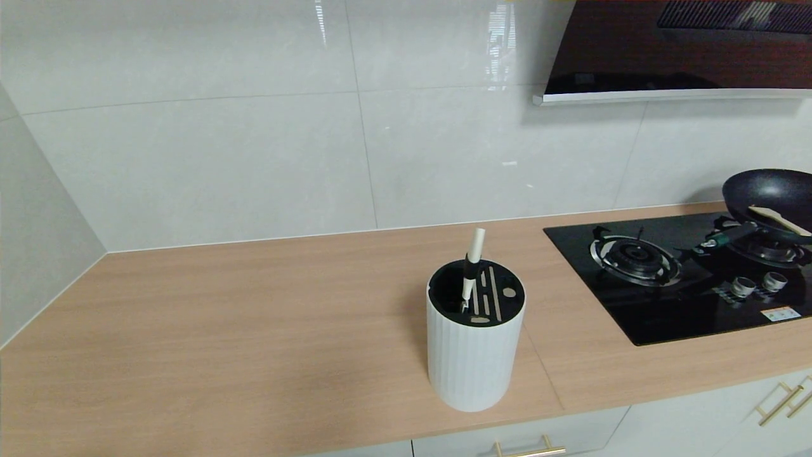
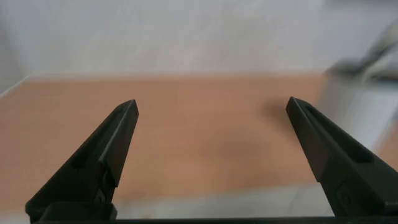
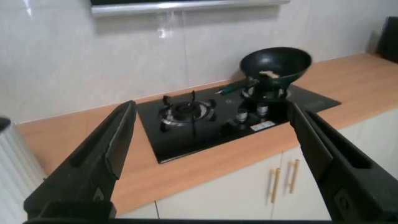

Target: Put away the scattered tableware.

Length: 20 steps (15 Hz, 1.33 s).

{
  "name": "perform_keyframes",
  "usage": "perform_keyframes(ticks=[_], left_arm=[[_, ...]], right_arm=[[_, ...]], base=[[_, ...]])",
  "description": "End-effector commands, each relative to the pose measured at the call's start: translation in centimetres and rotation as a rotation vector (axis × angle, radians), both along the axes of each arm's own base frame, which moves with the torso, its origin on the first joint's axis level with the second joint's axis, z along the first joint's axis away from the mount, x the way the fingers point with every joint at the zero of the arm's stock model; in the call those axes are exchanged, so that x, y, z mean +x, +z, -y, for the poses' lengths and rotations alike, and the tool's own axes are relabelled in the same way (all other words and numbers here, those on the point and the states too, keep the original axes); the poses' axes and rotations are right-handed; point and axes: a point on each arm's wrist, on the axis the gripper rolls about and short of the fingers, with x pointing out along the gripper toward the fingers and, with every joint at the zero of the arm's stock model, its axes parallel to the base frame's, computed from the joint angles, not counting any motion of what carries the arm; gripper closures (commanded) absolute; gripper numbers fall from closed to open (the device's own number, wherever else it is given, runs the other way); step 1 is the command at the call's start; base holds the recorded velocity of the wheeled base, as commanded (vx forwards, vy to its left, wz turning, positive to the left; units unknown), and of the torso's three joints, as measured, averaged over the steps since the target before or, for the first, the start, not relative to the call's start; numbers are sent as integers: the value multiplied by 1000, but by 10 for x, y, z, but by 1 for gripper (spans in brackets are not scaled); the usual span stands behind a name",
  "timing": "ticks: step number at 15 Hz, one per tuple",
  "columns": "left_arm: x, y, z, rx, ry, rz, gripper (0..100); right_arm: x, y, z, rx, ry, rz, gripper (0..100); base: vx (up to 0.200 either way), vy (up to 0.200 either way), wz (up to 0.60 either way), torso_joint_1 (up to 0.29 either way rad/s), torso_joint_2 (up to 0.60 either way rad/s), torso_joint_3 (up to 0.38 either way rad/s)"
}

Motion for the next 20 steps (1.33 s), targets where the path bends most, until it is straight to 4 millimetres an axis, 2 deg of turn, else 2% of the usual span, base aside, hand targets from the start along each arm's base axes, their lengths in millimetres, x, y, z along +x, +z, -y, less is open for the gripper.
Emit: perform_keyframes(ticks=[1, 4, 5, 8, 11, 13, 15, 16, 18, 19, 20], left_arm=[[1, -4, -1, 13, 24, -20, 0], [2, -8, 3, -1, -122, -48, 0], [2, -8, 3, 16, -120, -51, 0], [2, -8, 3, 2, -120, -50, 0], [2, -8, 3, 2, -120, -50, 0], [2, -8, 3, 8, -120, -50, 0], [2, -8, 3, 2, -120, -50, 0], [2, -8, 3, 2, -120, -50, 0], [2, -8, 3, 0, -120, -50, 0], [2, -8, 3, 0, -120, -50, 0], [2, -8, 3, 0, -120, -50, 0]], right_arm=[[7, -18, 0, -2, 20, -69, 0], [9, -28, 0, -1, 23, -168, 0], [9, -33, 0, 3, 25, -214, 0], [9, -32, 0, 17, 28, -204, 0], [9, -31, -1, -45, 39, -214, 0], [9, -31, -2, -72, 74, -216, 0], [10, -32, -6, -107, 254, -219, 0], [10, -32, -6, -98, 257, -219, 0], [9, -32, -4, -5, 188, -205, 0], [9, -32, -1, 54, 74, -200, 0], [9, -33, -1, 92, 66, -194, 0]], base=[[0, 0, 0, 0, 0, 0], [0, 0, 0, 0, 0, 0], [0, 0, 0, 0, 0, 0], [0, 0, 0, 0, 0, 0], [0, 0, 0, 0, 0, 0], [0, 0, 0, 0, 0, 0], [0, 0, 0, 0, 0, 0], [0, 0, 0, 0, 0, 0], [0, 0, 0, 0, 0, 0], [0, 0, 0, 0, 0, 0], [0, 0, 0, 0, 0, 0]])
